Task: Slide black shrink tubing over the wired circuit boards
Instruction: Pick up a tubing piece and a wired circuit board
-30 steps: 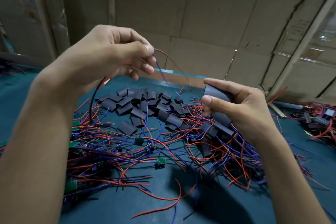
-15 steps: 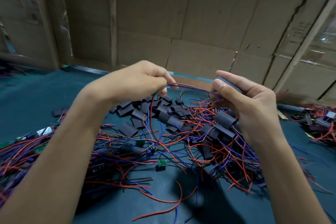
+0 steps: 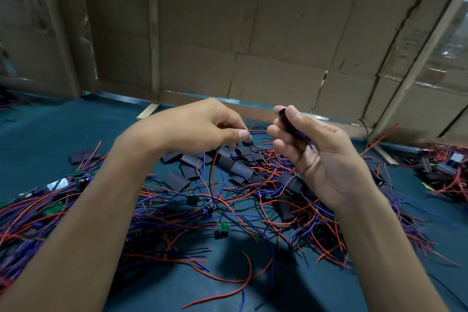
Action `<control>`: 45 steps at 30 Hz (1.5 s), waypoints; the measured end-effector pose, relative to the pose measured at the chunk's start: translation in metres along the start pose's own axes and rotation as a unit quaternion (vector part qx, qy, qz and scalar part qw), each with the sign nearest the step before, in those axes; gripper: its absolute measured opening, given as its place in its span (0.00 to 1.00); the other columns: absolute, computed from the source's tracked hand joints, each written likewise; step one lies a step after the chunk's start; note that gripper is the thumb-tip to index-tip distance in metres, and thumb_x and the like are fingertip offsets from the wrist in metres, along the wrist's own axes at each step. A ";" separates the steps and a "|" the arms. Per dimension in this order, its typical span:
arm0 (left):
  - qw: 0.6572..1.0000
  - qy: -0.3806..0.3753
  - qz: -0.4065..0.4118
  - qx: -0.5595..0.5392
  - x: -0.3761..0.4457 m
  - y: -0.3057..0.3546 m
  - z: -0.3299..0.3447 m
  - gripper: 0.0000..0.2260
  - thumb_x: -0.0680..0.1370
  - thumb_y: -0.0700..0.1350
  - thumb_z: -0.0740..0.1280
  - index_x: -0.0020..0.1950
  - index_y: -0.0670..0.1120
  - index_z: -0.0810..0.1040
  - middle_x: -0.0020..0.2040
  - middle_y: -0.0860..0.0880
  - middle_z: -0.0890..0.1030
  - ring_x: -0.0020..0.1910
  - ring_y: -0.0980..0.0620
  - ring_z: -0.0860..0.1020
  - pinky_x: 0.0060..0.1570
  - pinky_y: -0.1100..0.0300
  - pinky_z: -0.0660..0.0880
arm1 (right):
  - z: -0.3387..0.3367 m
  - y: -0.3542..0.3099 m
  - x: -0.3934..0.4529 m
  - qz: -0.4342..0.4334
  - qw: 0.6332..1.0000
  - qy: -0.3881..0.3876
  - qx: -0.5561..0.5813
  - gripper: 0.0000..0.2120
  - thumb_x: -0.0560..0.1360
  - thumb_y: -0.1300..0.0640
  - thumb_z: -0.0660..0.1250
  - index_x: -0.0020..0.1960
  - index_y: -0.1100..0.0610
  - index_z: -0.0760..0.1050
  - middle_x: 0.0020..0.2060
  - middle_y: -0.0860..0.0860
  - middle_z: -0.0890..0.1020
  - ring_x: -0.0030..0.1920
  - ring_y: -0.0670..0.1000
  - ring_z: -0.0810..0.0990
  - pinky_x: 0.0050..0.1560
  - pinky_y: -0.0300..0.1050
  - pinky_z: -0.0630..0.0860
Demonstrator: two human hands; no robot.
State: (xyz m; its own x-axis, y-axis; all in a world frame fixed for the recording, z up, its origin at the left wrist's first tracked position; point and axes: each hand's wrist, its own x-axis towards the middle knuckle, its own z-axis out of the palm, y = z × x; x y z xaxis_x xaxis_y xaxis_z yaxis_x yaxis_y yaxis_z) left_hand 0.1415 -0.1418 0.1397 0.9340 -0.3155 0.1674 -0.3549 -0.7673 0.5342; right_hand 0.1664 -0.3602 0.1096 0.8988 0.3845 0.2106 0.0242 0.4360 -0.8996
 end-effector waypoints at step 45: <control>0.979 0.131 0.029 -0.153 0.000 0.034 0.009 0.15 0.84 0.52 0.60 0.46 0.50 0.83 0.24 0.57 0.61 0.25 0.56 0.59 0.26 0.62 0.58 | -0.003 -0.002 -0.003 -0.221 0.962 0.001 -0.163 0.27 0.75 0.46 0.70 0.66 0.62 0.76 0.51 0.59 0.87 0.47 0.62 0.87 0.35 0.50 0.82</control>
State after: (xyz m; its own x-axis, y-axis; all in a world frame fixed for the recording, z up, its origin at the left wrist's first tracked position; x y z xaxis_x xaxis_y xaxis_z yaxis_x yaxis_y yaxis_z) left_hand 0.1293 -0.1732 0.1501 0.9050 -0.1693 0.3903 -0.4168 -0.5372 0.7333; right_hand 0.1644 -0.3643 0.1093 0.7699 0.2185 0.5996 0.5400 0.2779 -0.7945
